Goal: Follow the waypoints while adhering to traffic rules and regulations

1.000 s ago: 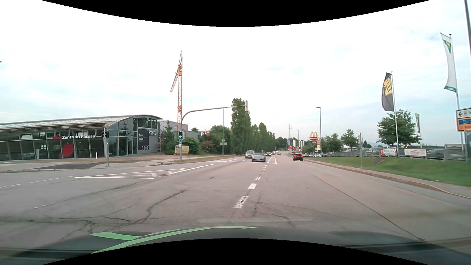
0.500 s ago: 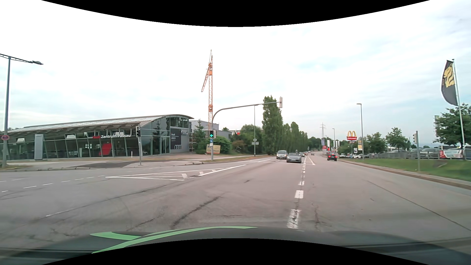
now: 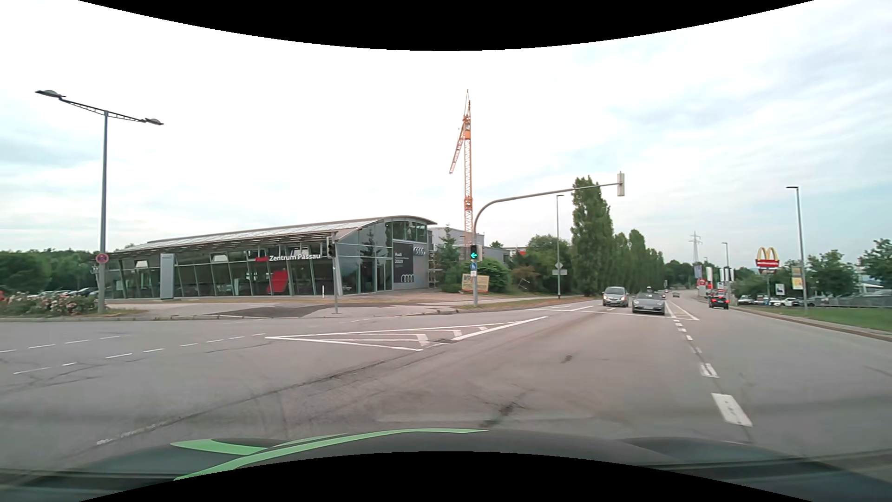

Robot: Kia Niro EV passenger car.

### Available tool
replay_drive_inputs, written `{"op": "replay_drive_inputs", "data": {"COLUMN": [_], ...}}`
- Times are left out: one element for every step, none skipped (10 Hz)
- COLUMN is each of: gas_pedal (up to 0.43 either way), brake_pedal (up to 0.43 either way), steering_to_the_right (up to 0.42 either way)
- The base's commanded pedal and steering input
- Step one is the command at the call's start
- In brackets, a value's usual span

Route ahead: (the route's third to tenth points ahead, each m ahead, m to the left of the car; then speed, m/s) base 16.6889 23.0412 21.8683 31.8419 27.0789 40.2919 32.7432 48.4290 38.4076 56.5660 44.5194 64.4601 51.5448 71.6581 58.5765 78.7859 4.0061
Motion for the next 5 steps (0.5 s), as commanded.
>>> {"op": "replay_drive_inputs", "data": {"gas_pedal": [0.118, 0.110, 0.110, 0.098, 0.098], "brake_pedal": [0.000, 0.000, 0.000, 0.000, 0.000], "steering_to_the_right": [-0.394, -0.394, -0.394, -0.393, -0.394]}}
